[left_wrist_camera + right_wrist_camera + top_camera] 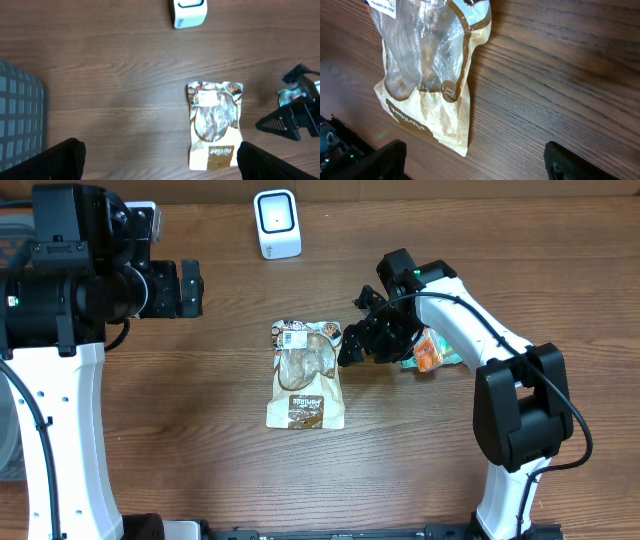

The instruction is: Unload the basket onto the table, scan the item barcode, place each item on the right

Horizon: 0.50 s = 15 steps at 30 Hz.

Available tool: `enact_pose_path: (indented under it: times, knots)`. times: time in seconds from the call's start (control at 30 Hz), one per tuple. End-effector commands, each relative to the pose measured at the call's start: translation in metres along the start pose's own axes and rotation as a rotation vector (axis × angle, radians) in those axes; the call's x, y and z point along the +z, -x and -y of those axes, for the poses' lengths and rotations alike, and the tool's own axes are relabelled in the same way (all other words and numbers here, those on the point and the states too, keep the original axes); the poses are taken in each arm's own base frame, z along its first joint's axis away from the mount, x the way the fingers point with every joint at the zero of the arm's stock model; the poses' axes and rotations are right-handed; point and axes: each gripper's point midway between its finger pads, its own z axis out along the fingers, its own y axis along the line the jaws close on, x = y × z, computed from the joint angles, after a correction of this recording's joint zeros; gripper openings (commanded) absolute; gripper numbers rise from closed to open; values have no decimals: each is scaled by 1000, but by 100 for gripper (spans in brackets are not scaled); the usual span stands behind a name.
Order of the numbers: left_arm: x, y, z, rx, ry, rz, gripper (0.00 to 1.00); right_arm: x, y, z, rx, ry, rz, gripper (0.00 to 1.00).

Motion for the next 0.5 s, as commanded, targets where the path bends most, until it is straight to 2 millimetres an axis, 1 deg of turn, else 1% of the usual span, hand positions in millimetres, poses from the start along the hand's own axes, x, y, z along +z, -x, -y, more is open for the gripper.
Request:
enact_pose_path:
  times: [0.0, 0.07, 0.23, 0.33, 0.37, 0.4, 0.43, 0.47]
  knots:
    - [-5, 15, 1, -20, -8, 66, 100, -2, -2, -4, -11, 12, -1, 87]
    - [-6, 21, 2, -23, -9, 91, 99, -2, -4, -3, -8, 11, -7, 87]
    - [-6, 23, 3, -32, -18, 100, 100, -2, -2, -4, -11, 12, -2, 87]
    - [-5, 24, 17, -49, -102, 99, 100, -2, -2, -4, -7, 13, -1, 88]
    - [-3, 23, 23, -49, -137, 86, 89, -2, -2, -5, -3, 17, -2, 88]
    - [2, 20, 29, -52, -174, 66, 72, -2, -2, -5, -3, 21, -2, 88]
    - [9, 17, 36, -53, -215, 39, 40, -2, -2, -6, -2, 24, -2, 88]
    - [16, 13, 42, -54, -248, 12, 21, -2, -2, -6, 3, 24, -1, 88]
